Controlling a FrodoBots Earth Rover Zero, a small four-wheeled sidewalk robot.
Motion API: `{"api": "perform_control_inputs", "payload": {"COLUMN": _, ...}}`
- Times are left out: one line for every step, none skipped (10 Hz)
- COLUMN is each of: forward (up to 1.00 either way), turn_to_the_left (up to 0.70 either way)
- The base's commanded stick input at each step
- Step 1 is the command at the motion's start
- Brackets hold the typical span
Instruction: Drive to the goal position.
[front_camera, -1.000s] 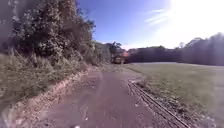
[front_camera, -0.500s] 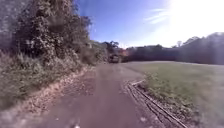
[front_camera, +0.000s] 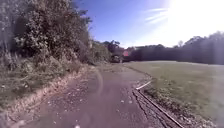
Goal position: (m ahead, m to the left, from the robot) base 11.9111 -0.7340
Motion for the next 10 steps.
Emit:
{"api": "perform_control_inputs", "payload": {"forward": 0.7, "turn_to_the_left": 0.0}}
{"api": "perform_control_inputs", "payload": {"forward": 0.7, "turn_to_the_left": 0.0}}
{"api": "perform_control_inputs", "payload": {"forward": 0.7, "turn_to_the_left": 0.0}}
{"api": "perform_control_inputs", "payload": {"forward": 0.7, "turn_to_the_left": 0.0}}
{"api": "perform_control_inputs", "payload": {"forward": 0.7, "turn_to_the_left": 0.0}}
{"api": "perform_control_inputs", "payload": {"forward": 0.7, "turn_to_the_left": 0.0}}
{"api": "perform_control_inputs", "payload": {"forward": 0.7, "turn_to_the_left": 0.0}}
{"api": "perform_control_inputs", "payload": {"forward": 0.7, "turn_to_the_left": 0.0}}
{"api": "perform_control_inputs", "payload": {"forward": 0.7, "turn_to_the_left": 0.0}}
{"api": "perform_control_inputs", "payload": {"forward": 0.7, "turn_to_the_left": 0.0}}
